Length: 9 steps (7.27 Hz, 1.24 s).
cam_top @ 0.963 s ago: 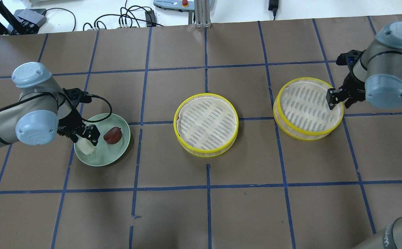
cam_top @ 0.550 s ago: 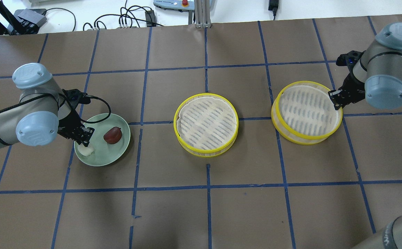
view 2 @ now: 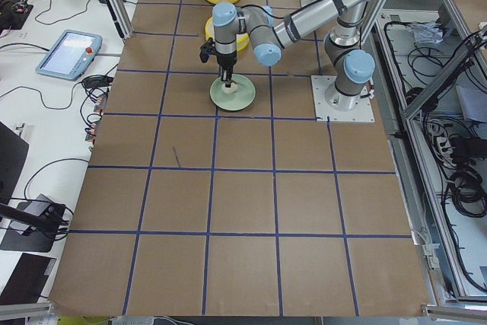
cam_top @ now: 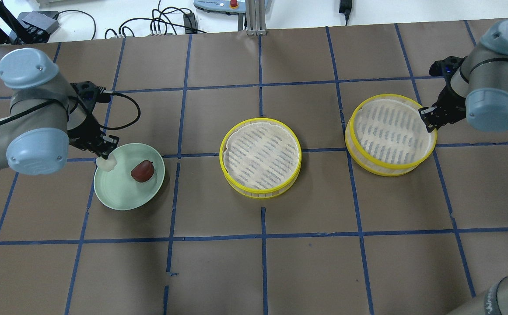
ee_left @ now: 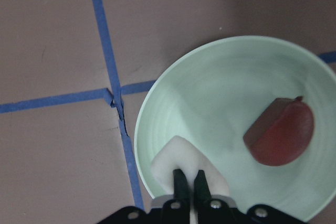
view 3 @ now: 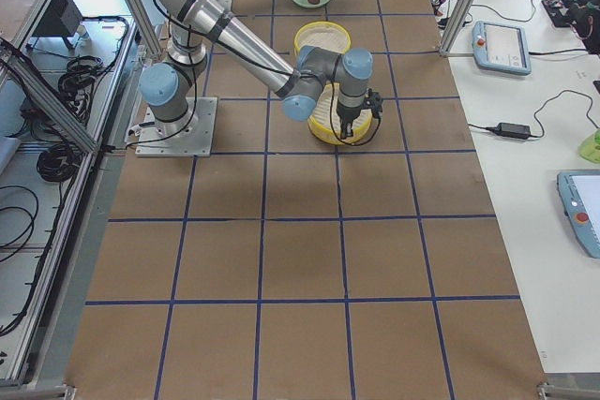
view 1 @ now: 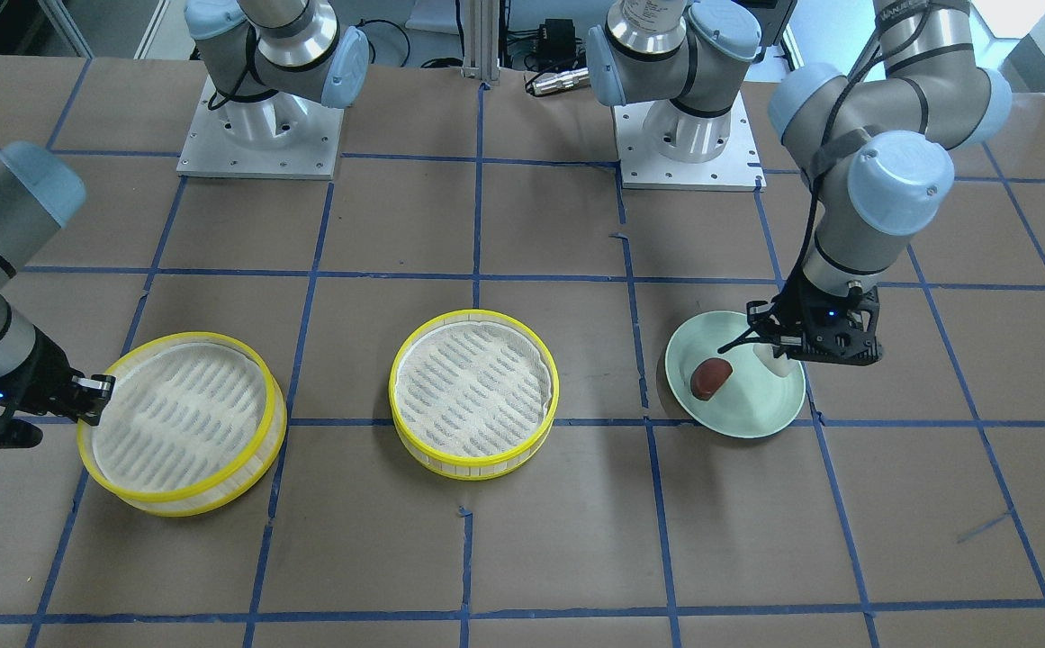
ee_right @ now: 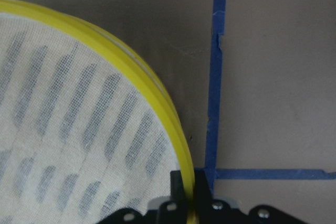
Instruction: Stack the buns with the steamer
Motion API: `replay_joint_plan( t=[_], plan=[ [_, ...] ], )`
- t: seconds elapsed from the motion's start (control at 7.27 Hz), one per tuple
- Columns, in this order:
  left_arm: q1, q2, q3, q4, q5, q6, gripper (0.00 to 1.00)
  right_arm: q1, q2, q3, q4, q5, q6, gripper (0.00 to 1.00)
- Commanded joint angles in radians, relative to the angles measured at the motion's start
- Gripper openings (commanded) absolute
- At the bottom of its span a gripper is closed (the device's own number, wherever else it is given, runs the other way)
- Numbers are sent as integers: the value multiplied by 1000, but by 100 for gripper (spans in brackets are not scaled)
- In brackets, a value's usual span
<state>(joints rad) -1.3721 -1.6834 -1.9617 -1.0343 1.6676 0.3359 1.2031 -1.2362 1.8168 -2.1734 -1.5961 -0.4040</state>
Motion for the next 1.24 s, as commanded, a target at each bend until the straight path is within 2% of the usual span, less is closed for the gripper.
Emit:
replay_joint_plan(
  t=[0.0,0.28,0.41,0.55,0.83,0.96,1.1],
  plan=[
    [-181,10,90,-45,-63,-264,2,-1,-98,-104,206,-4,1,8],
    [-357,-47,182,-26,-121,-513,3,-1,-150,-145,314,-7,1,8],
    [-411,-115,249,-26,-144,-600,3,-1,-155,-137,316,-7,1,8],
    [-467,-196,294,27,-190,-697,3,3,-155,-134,317,-7,10,8],
    [-550,-330,302,181,-189,-791,3,10,-163,-122,317,-8,22,7],
    [-550,-337,297,187,-189,-790,3,31,-164,-120,320,-5,68,6],
    [-550,-335,293,188,-187,-784,8,88,-166,-116,322,-8,126,6]
  ],
)
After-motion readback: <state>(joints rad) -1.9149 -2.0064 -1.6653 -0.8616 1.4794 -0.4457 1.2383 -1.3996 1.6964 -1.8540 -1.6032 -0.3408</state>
